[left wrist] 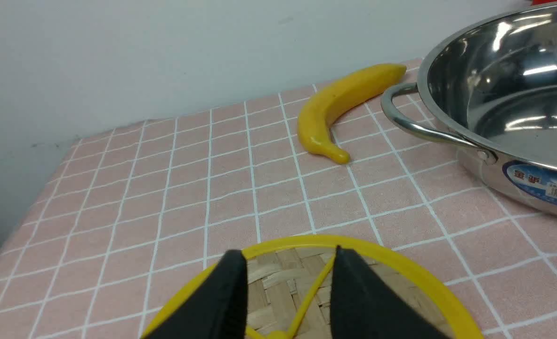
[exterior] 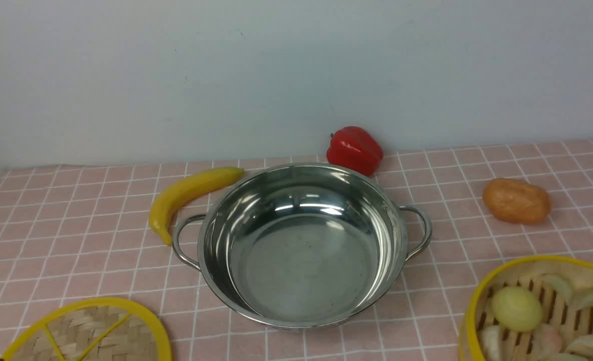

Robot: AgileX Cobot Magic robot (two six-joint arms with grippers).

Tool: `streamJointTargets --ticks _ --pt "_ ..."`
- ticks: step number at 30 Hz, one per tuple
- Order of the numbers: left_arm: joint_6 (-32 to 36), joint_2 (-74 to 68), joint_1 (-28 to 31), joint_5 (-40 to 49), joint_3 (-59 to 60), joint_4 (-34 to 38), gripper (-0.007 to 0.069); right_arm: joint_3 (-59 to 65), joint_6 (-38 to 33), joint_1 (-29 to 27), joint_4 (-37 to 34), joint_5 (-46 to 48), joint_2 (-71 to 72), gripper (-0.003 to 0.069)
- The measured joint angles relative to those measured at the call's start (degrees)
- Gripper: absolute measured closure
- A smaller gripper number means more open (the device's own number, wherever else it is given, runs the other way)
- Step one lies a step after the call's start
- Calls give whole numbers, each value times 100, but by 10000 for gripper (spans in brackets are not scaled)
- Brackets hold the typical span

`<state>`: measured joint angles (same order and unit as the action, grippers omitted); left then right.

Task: Place the steamer in the pot on the pink tablecloth, and put the lid on the steamer.
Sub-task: 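Reach for and grasp the rim of the bamboo steamer holding the buns with the right gripper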

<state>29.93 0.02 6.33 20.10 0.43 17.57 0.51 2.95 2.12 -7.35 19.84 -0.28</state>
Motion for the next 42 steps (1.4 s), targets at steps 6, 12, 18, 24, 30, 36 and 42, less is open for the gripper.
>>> streamJointTargets --ticks 6,12,18,24,30,36,42 --pt "0 0 0 0 0 0 382 0 0 0 0 0 0 419" --pt "0 0 0 0 0 0 382 0 0 0 0 0 0 419" --pt "0 0 0 0 0 0 382 0 0 0 0 0 0 419" --pt "0 0 0 0 0 0 382 0 0 0 0 0 0 419" --pt "0 0 0 0 0 0 382 0 52 0 -92 -236 0 419" --pt "0 0 0 0 0 0 382 -916 131 0 -569 -248 9 419" --pt "0 0 0 0 0 0 382 -1731 165 0 -958 -159 16 419"
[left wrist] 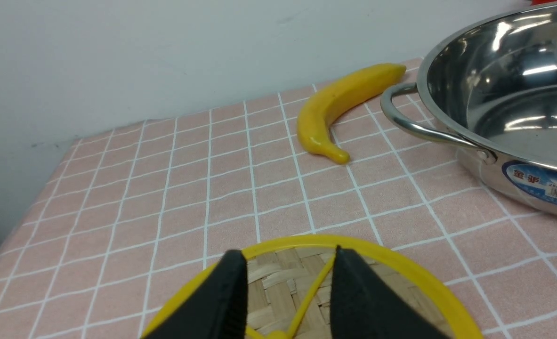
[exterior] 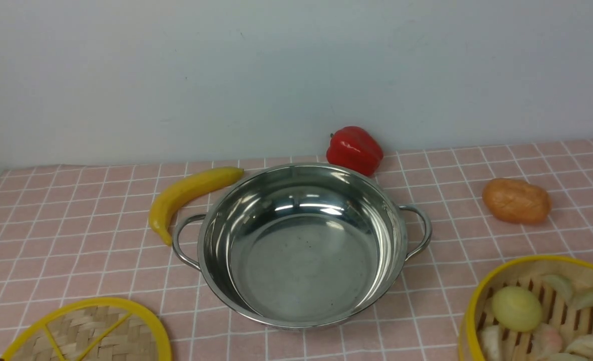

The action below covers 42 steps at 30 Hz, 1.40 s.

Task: Place the steamer in the pot on the pink tablecloth, and put the lid on the steamer.
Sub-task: 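Reach for and grasp the rim of the bamboo steamer holding the buns with the right gripper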

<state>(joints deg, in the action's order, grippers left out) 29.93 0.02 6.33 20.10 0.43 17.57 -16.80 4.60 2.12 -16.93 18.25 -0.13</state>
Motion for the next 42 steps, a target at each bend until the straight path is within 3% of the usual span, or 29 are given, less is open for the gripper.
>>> streamJointTargets --ticks 4,6,7,9,14,19,23,26,29,36,40,42 --pt "0 0 0 0 0 0 382 -224 173 0 -738 5 13 419" --pt "0 0 0 0 0 0 382 -413 185 0 -1058 609 15 419" --pt "0 0 0 0 0 0 382 -654 114 0 -1328 1547 -33 419" --pt "0 0 0 0 0 0 382 -919 -159 0 -1497 2509 -249 419" --pt "0 0 0 0 0 0 382 -1604 -2038 0 -1732 4625 -1617 419" --pt "0 0 0 0 0 0 382 -1889 -3589 0 -2227 5168 -3132 419" --pt "0 0 0 0 0 0 382 -2034 -3924 0 -2341 5197 -4424 419" --pt "0 0 0 0 0 0 382 -2161 -3927 178 -2076 5172 -5335 419" --pt "0 0 0 0 0 0 382 -2405 -3698 772 -1622 5021 -6072 419" --pt "0 0 0 0 0 0 382 -3016 -2017 2401 197 4702 -7193 419" --pt "0 0 0 0 0 0 382 -3095 -1474 3111 853 4604 -7795 419" --pt "0 0 0 0 0 0 382 -3095 -1389 3200 930 4545 -7930 419"
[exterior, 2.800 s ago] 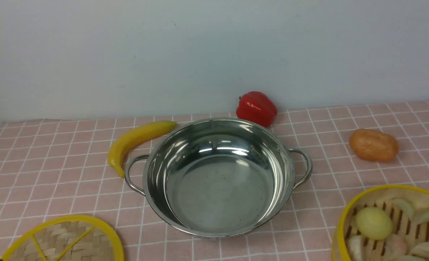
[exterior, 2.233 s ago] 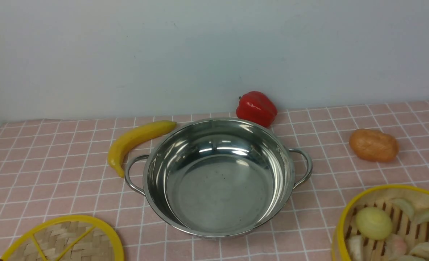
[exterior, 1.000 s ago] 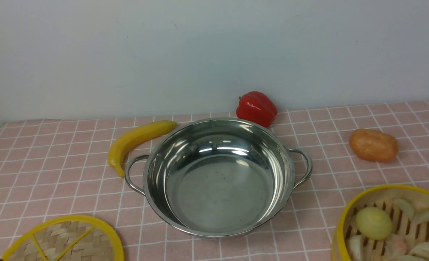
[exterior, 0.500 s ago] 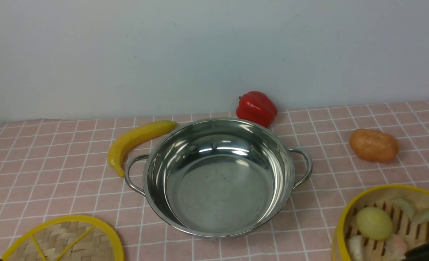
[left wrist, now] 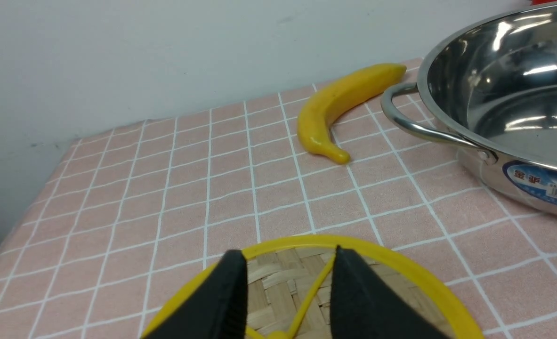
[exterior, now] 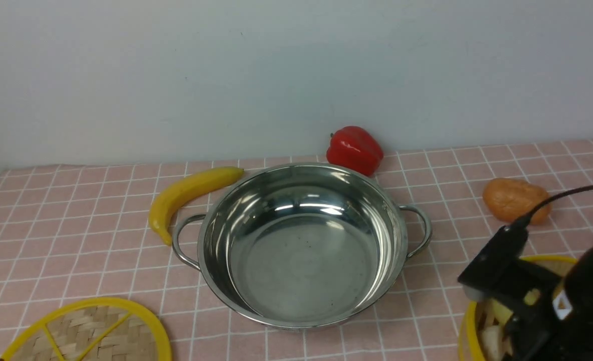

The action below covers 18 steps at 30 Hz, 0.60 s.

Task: Place the steamer in the pot on the pink tablecloth, and put the lid on the steamer.
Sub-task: 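Reach for and grasp the rim of the bamboo steamer holding the buns with the right gripper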

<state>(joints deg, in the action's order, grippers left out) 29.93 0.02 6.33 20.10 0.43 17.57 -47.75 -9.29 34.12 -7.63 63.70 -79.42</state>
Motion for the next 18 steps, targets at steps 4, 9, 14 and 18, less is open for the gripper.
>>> streamJointTargets --ticks 4,9,14,18 --pt "0 0 0 0 0 0 382 -4 202 103 231 -367 -524 419" --pt "0 0 0 0 0 0 382 -113 290 111 479 -555 -800 419" --pt "0 0 0 0 0 0 382 -32 480 111 607 -624 -1262 419" --pt "0 0 0 0 0 0 382 -36 567 111 622 -619 -1268 428"
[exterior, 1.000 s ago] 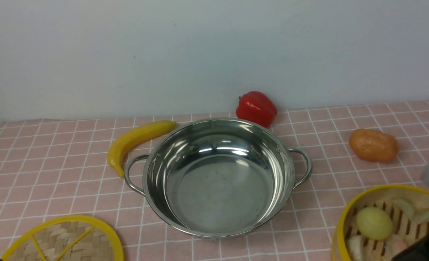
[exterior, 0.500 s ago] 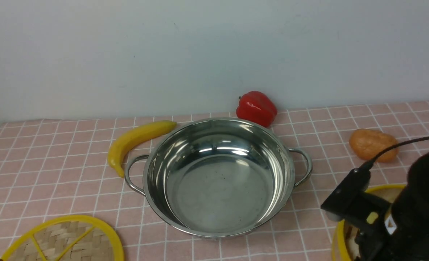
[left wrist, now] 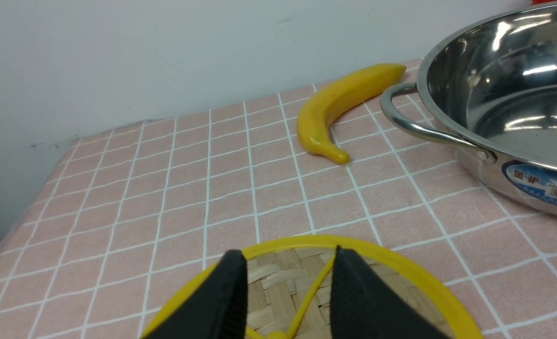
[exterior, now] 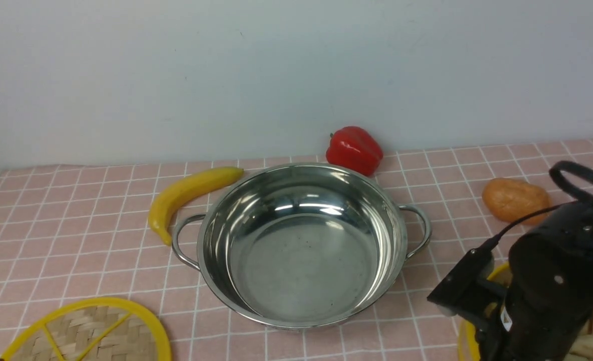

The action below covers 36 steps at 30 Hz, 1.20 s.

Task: Place the steamer in the pot on the pink tablecloth, and put the lid on the steamer.
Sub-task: 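Reach for and grasp the rim of the bamboo steamer holding the buns with the right gripper, then place the bamboo steamer basket of food into the steel pot with the right gripper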

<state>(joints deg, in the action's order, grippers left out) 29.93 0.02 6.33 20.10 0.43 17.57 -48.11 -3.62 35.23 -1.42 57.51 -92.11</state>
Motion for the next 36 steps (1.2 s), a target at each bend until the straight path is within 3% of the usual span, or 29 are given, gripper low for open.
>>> streamJointTargets --ticks 3,4,7,10,17,22,29,31,36 --pt "0 0 0 0 0 0 382 0 5 2 -33 0 0 476" --pt "0 0 0 0 0 0 382 0 76 2 -133 24 13 556" --pt "0 0 0 0 0 0 382 23 95 7 -61 46 144 597" --pt "0 0 0 0 0 0 382 -16 124 6 -25 -7 355 597" --pt "0 0 0 0 0 0 382 -824 130 16 210 1261 1307 580" --pt "0 0 0 0 0 0 382 -1547 -136 114 142 1400 1606 580" --pt "0 0 0 0 0 0 382 -2763 -1080 1093 10 1473 1036 580" --pt "0 0 0 0 0 0 382 -3340 -1546 1468 313 1473 394 580" --pt "0 0 0 0 0 0 382 -4371 -2099 1782 869 1460 -792 580"
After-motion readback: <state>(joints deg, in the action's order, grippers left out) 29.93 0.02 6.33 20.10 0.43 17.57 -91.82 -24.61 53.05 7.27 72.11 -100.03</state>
